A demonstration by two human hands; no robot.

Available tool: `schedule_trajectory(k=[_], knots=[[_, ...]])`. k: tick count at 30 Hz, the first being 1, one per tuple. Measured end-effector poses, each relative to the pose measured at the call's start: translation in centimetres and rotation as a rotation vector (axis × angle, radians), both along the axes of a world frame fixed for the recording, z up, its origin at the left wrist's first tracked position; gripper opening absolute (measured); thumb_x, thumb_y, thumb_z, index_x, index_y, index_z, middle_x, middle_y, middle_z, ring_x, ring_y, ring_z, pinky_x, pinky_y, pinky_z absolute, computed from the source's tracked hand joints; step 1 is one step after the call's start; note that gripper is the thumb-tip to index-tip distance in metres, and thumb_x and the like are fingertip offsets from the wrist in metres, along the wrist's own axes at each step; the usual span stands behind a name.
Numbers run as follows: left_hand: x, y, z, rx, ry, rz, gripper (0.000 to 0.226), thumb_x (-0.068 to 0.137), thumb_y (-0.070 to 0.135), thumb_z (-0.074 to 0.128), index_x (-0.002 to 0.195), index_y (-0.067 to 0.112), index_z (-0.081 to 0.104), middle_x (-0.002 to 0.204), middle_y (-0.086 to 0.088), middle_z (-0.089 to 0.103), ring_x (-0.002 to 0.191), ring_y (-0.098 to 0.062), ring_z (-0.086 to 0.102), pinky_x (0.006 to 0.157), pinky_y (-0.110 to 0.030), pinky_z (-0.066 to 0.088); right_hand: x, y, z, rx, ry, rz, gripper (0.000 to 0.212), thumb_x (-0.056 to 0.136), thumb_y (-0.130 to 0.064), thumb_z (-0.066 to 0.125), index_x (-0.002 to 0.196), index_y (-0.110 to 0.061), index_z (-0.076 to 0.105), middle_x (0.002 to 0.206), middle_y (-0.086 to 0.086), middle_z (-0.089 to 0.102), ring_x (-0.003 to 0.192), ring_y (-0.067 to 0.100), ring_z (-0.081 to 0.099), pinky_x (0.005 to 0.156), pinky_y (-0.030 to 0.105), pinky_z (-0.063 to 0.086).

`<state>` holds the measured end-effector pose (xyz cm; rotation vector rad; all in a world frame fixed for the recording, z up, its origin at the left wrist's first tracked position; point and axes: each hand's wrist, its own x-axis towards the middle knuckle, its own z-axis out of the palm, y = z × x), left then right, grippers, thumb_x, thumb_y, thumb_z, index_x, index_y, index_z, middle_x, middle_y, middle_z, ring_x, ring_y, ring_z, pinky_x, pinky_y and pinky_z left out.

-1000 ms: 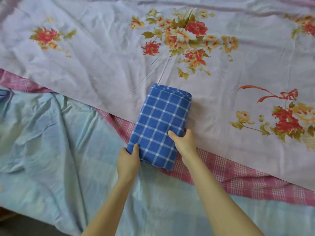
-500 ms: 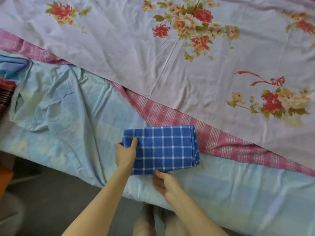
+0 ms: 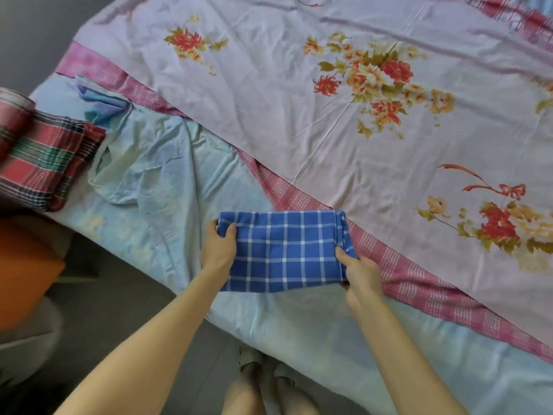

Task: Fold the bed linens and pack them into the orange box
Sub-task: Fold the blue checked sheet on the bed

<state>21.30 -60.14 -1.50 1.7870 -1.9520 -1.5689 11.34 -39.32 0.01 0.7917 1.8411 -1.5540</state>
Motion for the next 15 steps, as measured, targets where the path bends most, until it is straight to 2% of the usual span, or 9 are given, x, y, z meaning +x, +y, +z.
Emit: schedule_trajectory(k=[3, 5, 7, 9, 11, 12, 15], knots=[[0.6, -4.3, 4.3, -0.014, 0.171, 0.093, 0.037, 0.096, 0.033, 0.050, 0.129, 0.019, 0.043, 0.118, 0.001, 0.055, 0.101, -0.019, 0.054, 0.084, -0.035, 0.046, -0.6, -4.1, 4.4, -0.086, 0.145, 0.170, 0.003, 0.088, -0.014, 0.065, 0.090, -0.016, 0.066, 0.090, 0.003, 0.070, 0.083, 0.021, 0.067, 0.069, 0.035, 0.054], [2.0, -8.0, 7.7, -0.007, 0.237, 0.179, 0.037, 0.094, 0.034, 0.053, 0.127, 0.022, 0.042, 0.115, 0.001, 0.056, 0.096, -0.018, 0.057, 0.078, -0.034, 0.049, -0.7, -8.0, 7.1, -0.151, 0.222, 0.312, 0.008, 0.089, -0.012, 0.063, 0.086, -0.019, 0.065, 0.092, 0.004, 0.070, 0.085, 0.021, 0.067, 0.075, 0.039, 0.056], [3.9, -11.9, 10.1, 0.030, 0.236, 0.229, 0.039, 0.091, 0.035, 0.059, 0.123, 0.023, 0.040, 0.110, 0.003, 0.056, 0.086, -0.015, 0.058, 0.067, -0.030, 0.048, -0.6, -11.6, 9.2, -0.188, 0.290, 0.457, 0.010, 0.088, -0.004, 0.061, 0.089, -0.014, 0.064, 0.096, 0.012, 0.069, 0.087, 0.025, 0.066, 0.080, 0.043, 0.056], [6.1, -16.3, 12.4, 0.100, 0.227, 0.243, 0.048, 0.086, 0.035, 0.066, 0.124, 0.015, 0.045, 0.113, -0.001, 0.060, 0.086, -0.018, 0.062, 0.064, -0.032, 0.050, 0.1, -15.6, 10.7, -0.230, 0.332, 0.566, 0.017, 0.085, 0.004, 0.059, 0.088, -0.013, 0.063, 0.093, 0.013, 0.068, 0.084, 0.024, 0.066, 0.074, 0.038, 0.057], [8.8, -21.1, 13.8, 0.158, 0.209, 0.252, 0.041, 0.081, 0.030, 0.072, 0.114, 0.011, 0.058, 0.110, -0.006, 0.067, 0.089, -0.022, 0.066, 0.070, -0.035, 0.053, 1.3, -20.3, 11.9, -0.234, 0.376, 0.650, 0.025, 0.083, 0.009, 0.058, 0.085, -0.016, 0.060, 0.084, 0.003, 0.065, 0.076, 0.016, 0.063, 0.062, 0.024, 0.051], [10.1, -23.2, 14.3, 0.206, 0.203, 0.269, 0.036, 0.078, 0.028, 0.075, 0.108, 0.013, 0.062, 0.108, -0.007, 0.068, 0.091, -0.024, 0.067, 0.076, -0.038, 0.054, 1.9, -22.6, 12.2, -0.231, 0.391, 0.689, 0.026, 0.082, 0.011, 0.057, 0.087, -0.014, 0.060, 0.082, 0.001, 0.064, 0.074, 0.014, 0.061, 0.060, 0.023, 0.049], [14.3, -30.2, 15.4, 0.310, 0.165, 0.309, 0.045, 0.071, 0.029, 0.079, 0.110, 0.018, 0.059, 0.107, -0.005, 0.068, 0.098, -0.027, 0.065, 0.090, -0.048, 0.050, 4.0, -31.9, 12.1, -0.210, 0.413, 0.802, 0.024, 0.077, 0.013, 0.054, 0.094, -0.002, 0.060, 0.085, 0.009, 0.062, 0.075, 0.022, 0.059, 0.066, 0.033, 0.051]])
